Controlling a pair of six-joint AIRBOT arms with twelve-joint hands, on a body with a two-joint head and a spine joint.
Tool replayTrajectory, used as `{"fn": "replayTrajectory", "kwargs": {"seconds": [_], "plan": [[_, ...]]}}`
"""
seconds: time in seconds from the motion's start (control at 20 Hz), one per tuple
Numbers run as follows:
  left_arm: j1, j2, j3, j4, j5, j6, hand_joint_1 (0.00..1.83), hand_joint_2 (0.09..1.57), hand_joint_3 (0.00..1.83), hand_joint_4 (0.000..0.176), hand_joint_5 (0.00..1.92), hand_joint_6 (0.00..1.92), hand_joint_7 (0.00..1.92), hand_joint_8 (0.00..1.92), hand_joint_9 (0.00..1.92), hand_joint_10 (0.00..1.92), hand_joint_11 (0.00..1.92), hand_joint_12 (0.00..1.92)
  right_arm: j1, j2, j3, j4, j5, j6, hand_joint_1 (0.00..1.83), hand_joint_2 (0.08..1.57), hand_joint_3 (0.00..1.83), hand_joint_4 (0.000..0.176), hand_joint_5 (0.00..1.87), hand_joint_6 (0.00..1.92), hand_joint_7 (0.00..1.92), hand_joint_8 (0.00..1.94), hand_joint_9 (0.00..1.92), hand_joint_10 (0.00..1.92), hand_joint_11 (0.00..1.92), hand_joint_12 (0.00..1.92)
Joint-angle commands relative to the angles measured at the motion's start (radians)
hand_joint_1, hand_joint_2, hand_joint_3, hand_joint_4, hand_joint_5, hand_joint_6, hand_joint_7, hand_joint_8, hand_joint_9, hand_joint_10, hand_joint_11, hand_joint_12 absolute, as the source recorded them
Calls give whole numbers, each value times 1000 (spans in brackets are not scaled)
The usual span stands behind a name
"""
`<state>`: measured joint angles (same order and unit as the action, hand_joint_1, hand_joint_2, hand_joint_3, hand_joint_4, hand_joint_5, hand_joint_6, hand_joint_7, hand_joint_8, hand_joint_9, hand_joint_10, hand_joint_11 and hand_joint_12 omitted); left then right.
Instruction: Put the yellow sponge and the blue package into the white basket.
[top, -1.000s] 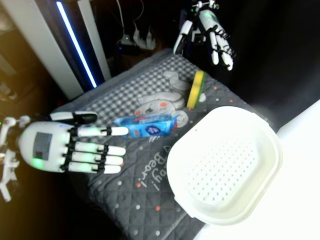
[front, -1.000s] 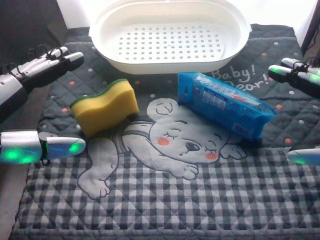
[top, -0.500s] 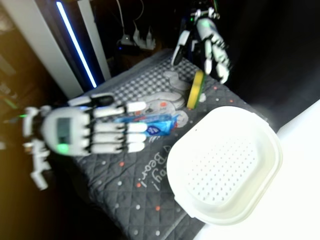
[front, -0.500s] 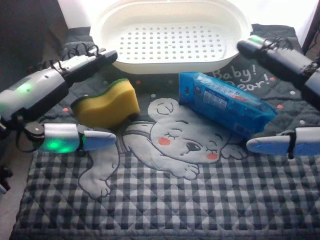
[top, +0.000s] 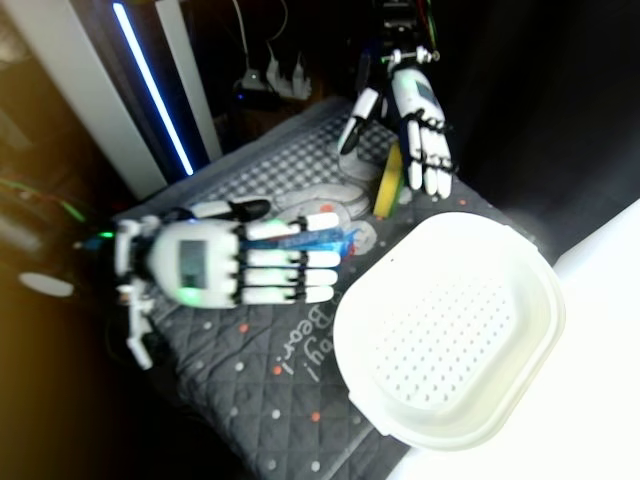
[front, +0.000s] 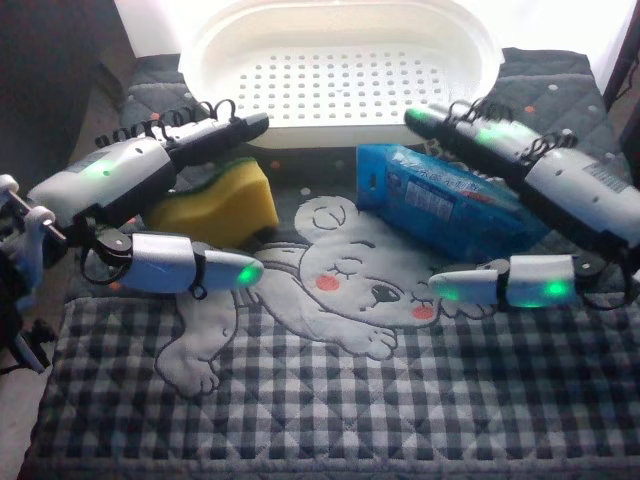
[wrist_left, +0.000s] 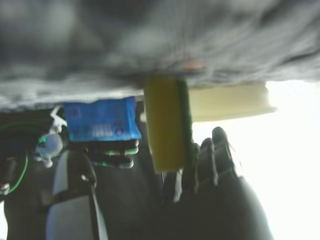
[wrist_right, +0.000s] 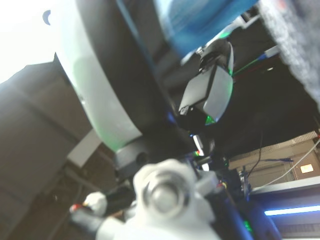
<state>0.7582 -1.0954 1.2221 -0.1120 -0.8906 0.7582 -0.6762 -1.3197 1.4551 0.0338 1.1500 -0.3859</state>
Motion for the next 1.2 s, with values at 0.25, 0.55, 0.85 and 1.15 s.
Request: {"fn": "replayTrajectory", "kwargs": {"seconds": [0.25, 0.55, 0.85, 1.15], "plan": [[-21, -56, 48, -22, -70, -6, 1352, 1172, 4, 0, 774, 962, 846, 1088, 795, 1125, 540, 1389, 10, -33, 56, 19, 22, 1, 1530, 1021, 0, 3, 746, 3, 769, 13, 1001, 755, 414, 1157], [-30, -23, 18, -6, -143, -7, 1365, 1141, 1, 0, 1012, 821, 805, 1209, 853, 1357, 627, 1416, 15, -18, 66, -25, 87, 86, 1395, 1044, 0, 0, 1011, 744, 1226, 478, 1145, 967, 1050, 970], [-164, 17, 14, 66, -223, 1, 1385, 1079, 1, 0, 989, 944, 1032, 805, 1016, 1046, 828, 1057, 113, 29, 58, -43, 200, 108, 1294, 1045, 12, 0, 1317, 43, 1127, 1017, 1247, 953, 1051, 1502], [-404, -76, 170, 115, -75, 4, 1378, 1069, 0, 0, 1077, 836, 1132, 614, 934, 1175, 561, 1265, 342, -34, 227, -65, 25, 69, 1393, 1042, 1, 0, 1016, 925, 1260, 199, 1167, 880, 1227, 509]]}}
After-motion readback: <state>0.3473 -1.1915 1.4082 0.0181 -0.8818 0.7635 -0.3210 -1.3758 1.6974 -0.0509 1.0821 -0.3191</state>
